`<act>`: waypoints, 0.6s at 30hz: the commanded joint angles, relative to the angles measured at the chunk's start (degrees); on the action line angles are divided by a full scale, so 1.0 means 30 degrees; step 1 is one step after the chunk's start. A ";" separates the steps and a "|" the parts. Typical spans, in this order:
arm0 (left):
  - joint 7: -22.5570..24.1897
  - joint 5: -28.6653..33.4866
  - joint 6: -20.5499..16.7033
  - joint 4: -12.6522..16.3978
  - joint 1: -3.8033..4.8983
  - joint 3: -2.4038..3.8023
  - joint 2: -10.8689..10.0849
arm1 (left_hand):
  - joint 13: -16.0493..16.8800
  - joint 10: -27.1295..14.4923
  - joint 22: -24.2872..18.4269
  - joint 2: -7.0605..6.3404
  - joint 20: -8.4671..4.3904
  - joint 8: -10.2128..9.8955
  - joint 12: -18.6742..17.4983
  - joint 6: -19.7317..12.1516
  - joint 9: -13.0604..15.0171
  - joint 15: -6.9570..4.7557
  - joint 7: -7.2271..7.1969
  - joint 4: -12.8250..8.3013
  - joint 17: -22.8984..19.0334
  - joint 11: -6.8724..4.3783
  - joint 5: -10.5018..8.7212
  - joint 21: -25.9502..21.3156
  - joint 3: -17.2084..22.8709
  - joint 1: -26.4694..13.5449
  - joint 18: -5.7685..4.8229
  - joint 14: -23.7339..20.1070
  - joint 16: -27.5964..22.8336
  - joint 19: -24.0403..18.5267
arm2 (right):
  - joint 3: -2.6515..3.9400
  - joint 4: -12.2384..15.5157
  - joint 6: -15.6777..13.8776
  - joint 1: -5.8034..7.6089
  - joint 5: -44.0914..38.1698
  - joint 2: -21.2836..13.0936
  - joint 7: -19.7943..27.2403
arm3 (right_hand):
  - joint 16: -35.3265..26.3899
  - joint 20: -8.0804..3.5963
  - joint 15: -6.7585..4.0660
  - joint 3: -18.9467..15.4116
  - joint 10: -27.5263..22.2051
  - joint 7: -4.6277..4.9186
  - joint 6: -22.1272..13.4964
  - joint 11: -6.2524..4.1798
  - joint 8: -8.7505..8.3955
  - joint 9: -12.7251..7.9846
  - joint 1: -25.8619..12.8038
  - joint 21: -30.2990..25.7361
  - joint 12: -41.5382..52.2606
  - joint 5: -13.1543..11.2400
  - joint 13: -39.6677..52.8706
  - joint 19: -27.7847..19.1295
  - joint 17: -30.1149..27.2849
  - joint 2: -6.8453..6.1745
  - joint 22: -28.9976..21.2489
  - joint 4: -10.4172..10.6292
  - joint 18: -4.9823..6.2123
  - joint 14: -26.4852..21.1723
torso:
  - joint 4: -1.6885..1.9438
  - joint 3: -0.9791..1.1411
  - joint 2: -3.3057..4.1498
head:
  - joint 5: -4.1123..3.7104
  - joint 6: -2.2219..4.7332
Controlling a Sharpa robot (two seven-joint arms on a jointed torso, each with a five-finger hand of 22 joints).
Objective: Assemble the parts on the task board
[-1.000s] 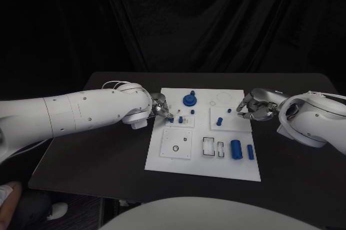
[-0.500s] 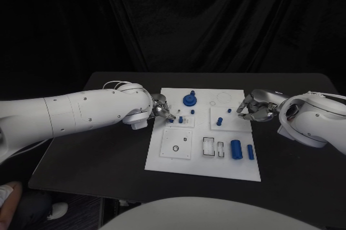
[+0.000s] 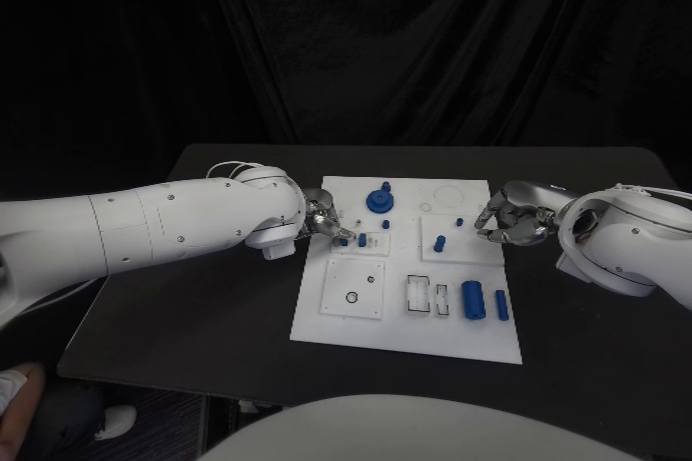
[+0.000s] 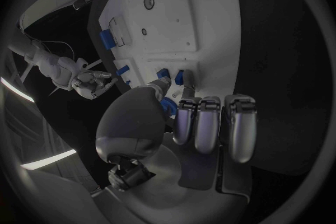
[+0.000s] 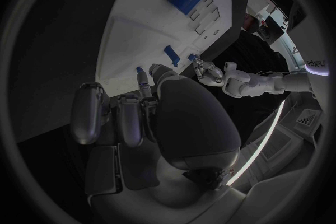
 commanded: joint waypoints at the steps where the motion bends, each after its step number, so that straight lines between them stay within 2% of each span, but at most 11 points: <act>1: -0.0282 -0.0043 0.0409 -0.0023 -0.0103 -0.0052 0.0003 | 0.5028 0.2020 0.5031 0.0015 0.0159 -0.0187 0.0051 -0.0029 -0.0179 0.0194 0.0135 0.0144 0.5028 0.0167 -0.0142 -0.0066 -0.0318 -0.0312 -0.0118 0.2004 0.0051 0.2008 | 0.0013 0.0007 0.0268 -0.0060 0.0060 0.0001 -0.0453 | -0.0079 0.0039 0.0094 0.0063 0.0497 0.0047 0.0150 0.0082 0.0131 0.0004 0.0166 -0.0060 -0.0101 0.0122 0.3039 -0.0077 0.1927 0.0069 0.3140 -0.0001 0.0375 0.1321 | 0.0011 0.0003 0.0005 | 0.0012 0.0003; 7: -0.0658 -0.0043 0.0483 -0.0030 -0.0107 -0.0052 -0.0030 | 0.5028 0.2020 0.5031 0.0241 0.0256 -0.0453 0.0051 0.0009 -0.0493 0.0284 0.0209 0.0687 0.5028 0.0248 -0.0235 -0.0066 -0.1247 -0.1216 -0.0118 0.2004 0.0051 0.2008 | 0.0013 0.0025 0.0338 -0.0063 0.0065 -0.0021 -0.0486 | -0.0079 0.0039 0.0094 0.0063 0.0497 0.0047 0.0150 0.0082 0.0131 0.0004 0.0166 -0.0060 -0.0101 0.0122 0.3039 -0.0077 0.1927 0.0069 0.3140 -0.0001 0.0375 0.1321 | -0.0003 -0.0001 0.0016 | 0.0072 0.0003; 10: -0.0728 -0.0043 0.0417 -0.0024 -0.0108 -0.0052 -0.0054 | 0.5028 0.2020 0.5031 0.0562 0.0282 -0.0534 0.0051 0.0026 -0.0587 0.0308 0.0226 0.0713 0.5028 0.0271 -0.0290 -0.0066 -0.1666 -0.1898 -0.0118 0.2004 0.0051 0.2008 | 0.0013 0.0033 0.0350 -0.0063 0.0066 -0.0028 -0.0493 | -0.0079 0.0039 0.0094 0.0063 0.0497 0.0047 0.0150 0.0082 0.0131 0.0004 0.0166 -0.0060 -0.0101 0.0122 0.3039 -0.0077 0.1927 0.0069 0.3140 -0.0001 0.0375 0.1321 | 0.0003 -0.0004 0.0017 | 0.0082 0.0003; 11: -0.0673 -0.0043 0.0295 -0.0018 -0.0109 -0.0052 -0.0069 | 0.5028 0.2020 0.5031 0.0865 0.0296 -0.0582 0.0051 0.0042 -0.0645 0.0325 0.0236 0.0738 0.5028 0.0282 -0.0335 -0.0066 -0.2005 -0.2522 -0.0118 0.2004 0.0051 0.2008 | 0.0013 0.0038 0.0352 -0.0063 0.0066 -0.0032 -0.0494 | -0.0079 0.0038 0.0092 0.0067 0.0496 0.0044 0.0163 0.0079 0.0139 0.0007 0.0167 -0.0063 -0.0101 0.0123 0.3039 -0.0078 0.1926 0.0070 0.3140 -0.0003 0.0375 0.1321 | 0.0006 -0.0003 0.0014 | 0.0080 0.0003; 14: 0.0073 -0.0043 -0.0707 0.0050 -0.0110 -0.0052 -0.0170 | 0.5028 0.2020 0.5031 0.1605 0.0326 -0.0538 0.0051 0.0099 -0.0615 0.0347 0.0243 0.0754 0.5028 0.0298 -0.0313 -0.0066 -0.2769 -0.3954 -0.0118 0.2004 0.0051 0.2008 | 0.0013 0.0060 0.0336 -0.0063 0.0067 -0.0051 -0.0486 | -0.0080 0.0036 0.0088 0.0075 0.0495 0.0037 0.0192 0.0074 0.0156 0.0011 0.0168 -0.0069 -0.0102 0.0125 0.3038 -0.0079 0.1926 0.0071 0.3139 -0.0009 0.0376 0.1320 | 0.0002 -0.0001 0.0015 | 0.0100 0.0003; 15: 0.0373 -0.0043 -0.1075 0.0071 -0.0110 -0.0052 -0.0206 | 0.5028 0.2020 0.5031 0.1889 0.0317 -0.0344 0.0051 0.0150 -0.0429 0.0337 0.0208 0.0758 0.5028 0.0283 0.0032 -0.0066 -0.3104 -0.4458 -0.0118 0.2004 0.0051 0.2008 | 0.0013 0.0067 0.0326 -0.0064 0.0067 -0.0059 -0.0479 | -0.0080 0.0036 0.0088 0.0075 0.0495 0.0037 0.0192 0.0074 0.0156 0.0011 0.0168 -0.0069 -0.0102 0.0125 0.3038 -0.0079 0.1926 0.0071 0.3139 -0.0009 0.0376 0.1320 | 0.0003 -0.0003 0.0016 | 0.0111 0.0003; 18: 0.1527 -0.0043 -0.2408 0.0139 -0.0110 -0.0052 -0.0343 | 0.5028 0.2020 0.5031 0.2096 0.0296 0.0051 0.0051 0.0187 -0.0023 0.0308 0.0154 0.0754 0.5028 0.0238 0.0194 -0.0066 -0.3640 -0.4825 -0.0118 0.2004 0.0051 0.2008 | 0.0013 0.0099 0.0244 -0.0064 0.0067 -0.0097 -0.0431 | -0.0080 0.0036 0.0088 0.0075 0.0495 0.0037 0.0192 0.0074 0.0156 0.0011 0.0168 -0.0069 -0.0102 0.0125 0.3038 -0.0079 0.1926 0.0071 0.3139 -0.0009 0.0376 0.1320 | 0.0008 -0.0006 0.0012 | 0.0108 0.0003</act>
